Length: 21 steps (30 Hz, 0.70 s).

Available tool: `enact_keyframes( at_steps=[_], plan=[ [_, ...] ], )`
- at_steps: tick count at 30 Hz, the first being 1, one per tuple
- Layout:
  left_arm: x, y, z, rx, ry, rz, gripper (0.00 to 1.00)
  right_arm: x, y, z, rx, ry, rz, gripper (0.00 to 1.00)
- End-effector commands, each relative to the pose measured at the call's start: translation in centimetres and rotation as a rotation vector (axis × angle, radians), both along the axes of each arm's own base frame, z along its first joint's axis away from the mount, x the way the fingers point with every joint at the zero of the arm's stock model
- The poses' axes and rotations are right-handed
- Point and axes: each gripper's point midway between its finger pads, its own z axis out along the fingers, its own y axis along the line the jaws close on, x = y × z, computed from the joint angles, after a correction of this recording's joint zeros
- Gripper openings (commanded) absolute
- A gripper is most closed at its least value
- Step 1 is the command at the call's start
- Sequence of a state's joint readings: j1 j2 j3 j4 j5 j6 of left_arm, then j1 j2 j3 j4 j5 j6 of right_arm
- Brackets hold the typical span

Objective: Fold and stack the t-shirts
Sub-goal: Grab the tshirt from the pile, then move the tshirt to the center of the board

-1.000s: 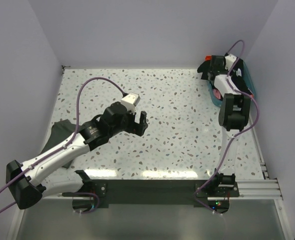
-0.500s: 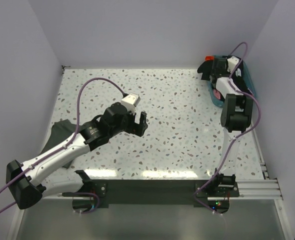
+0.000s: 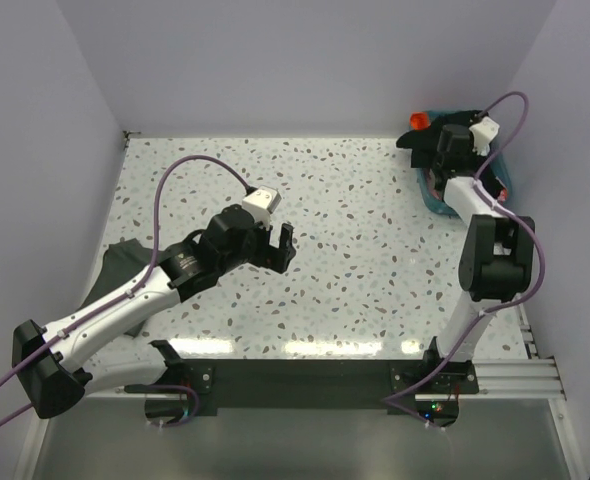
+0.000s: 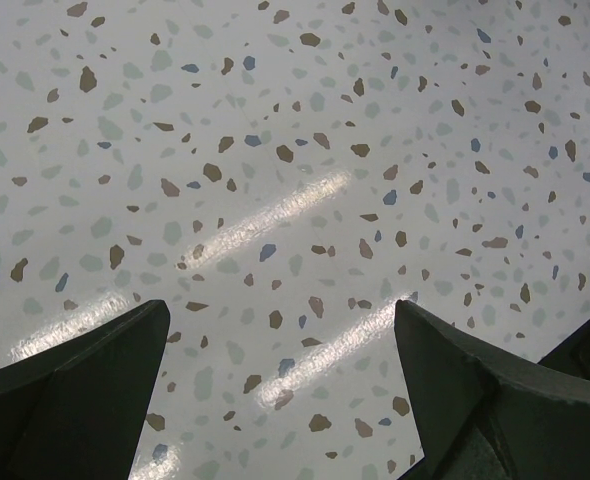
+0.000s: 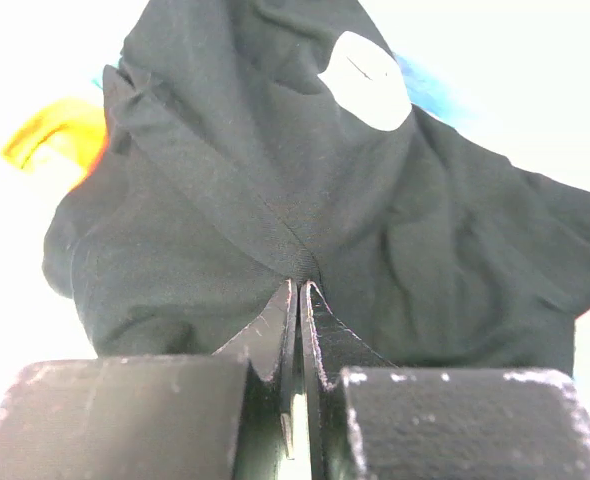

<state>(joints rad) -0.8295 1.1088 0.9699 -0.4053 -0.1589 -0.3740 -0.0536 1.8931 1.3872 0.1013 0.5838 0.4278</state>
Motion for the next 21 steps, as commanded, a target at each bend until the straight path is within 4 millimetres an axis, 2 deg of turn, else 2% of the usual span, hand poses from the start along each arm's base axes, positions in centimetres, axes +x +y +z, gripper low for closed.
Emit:
enact_keyframes(
  at_steps=[1,2,4,5,7,8,9,11,12,13,14,16,17,19,20,21],
  plan=[
    [0.3,-0.4,1.2,-0.032,-0.032,-0.016,1.0,-1.2,-0.6,6.2,0.001,-0.207,-0.05,0.0],
    [0.3,-0.4,1.2,-0.032,-0.034,-0.014,1.0,-1.8,-0.5,7.6,0.001,-0.243,-0.049,0.0],
    [0.2,-0.4,1.2,-0.035,-0.034,-0.015,1.0,-2.8,-0.2,8.0,-0.002,-0.255,-0.045,0.0],
    [0.2,-0.4,1.3,-0.036,-0.035,-0.014,1.0,-3.6,0.2,9.8,-0.008,-0.291,-0.039,0.0],
    [0.2,-0.4,1.2,-0.038,-0.033,-0.013,1.0,-4.5,0.7,10.7,-0.015,-0.309,-0.032,0.0],
    [0.2,-0.3,1.4,-0.042,-0.038,-0.012,1.0,-5.0,1.3,11.6,-0.028,-0.32,-0.028,0.0],
    [0.2,-0.3,1.4,-0.043,-0.037,-0.013,1.0,-6.1,1.2,13.3,-0.035,-0.354,-0.032,0.0],
    [0.2,-0.3,1.8,-0.046,-0.044,-0.012,1.0,-6.9,3.4,15.2,-0.041,-0.382,0.015,0.0],
    [0.3,-0.3,2.0,-0.05,-0.049,-0.01,1.0,-7.9,4.2,17.4,-0.045,-0.424,0.032,0.0],
    [0.3,-0.3,2.3,-0.055,-0.055,-0.009,1.0,-8.5,5.0,18.6,-0.069,-0.433,0.052,0.0],
    [0.3,-0.3,2.6,-0.059,-0.06,-0.008,1.0,-8.8,7.0,19.6,-0.072,-0.449,0.095,0.0],
    [0.5,-0.2,3.1,-0.063,-0.07,0.002,1.0,-10.4,8.7,22.9,-0.088,-0.496,0.146,0.0],
    [0.5,0.0,3.4,-0.066,-0.075,0.008,1.0,-10.9,10.6,23.9,-0.082,-0.515,0.193,0.0],
    [0.6,0.4,3.7,-0.071,-0.083,0.031,1.0,-12.6,12.2,27.2,-0.076,-0.575,0.249,0.0],
    [0.5,0.5,4.0,-0.078,-0.088,0.038,1.0,-13.2,14.0,27.8,-0.065,-0.576,0.297,0.0],
    [0.6,0.7,4.1,-0.081,-0.091,0.051,1.0,-13.8,15.1,29.4,-0.049,-0.607,0.341,0.0]
  ],
)
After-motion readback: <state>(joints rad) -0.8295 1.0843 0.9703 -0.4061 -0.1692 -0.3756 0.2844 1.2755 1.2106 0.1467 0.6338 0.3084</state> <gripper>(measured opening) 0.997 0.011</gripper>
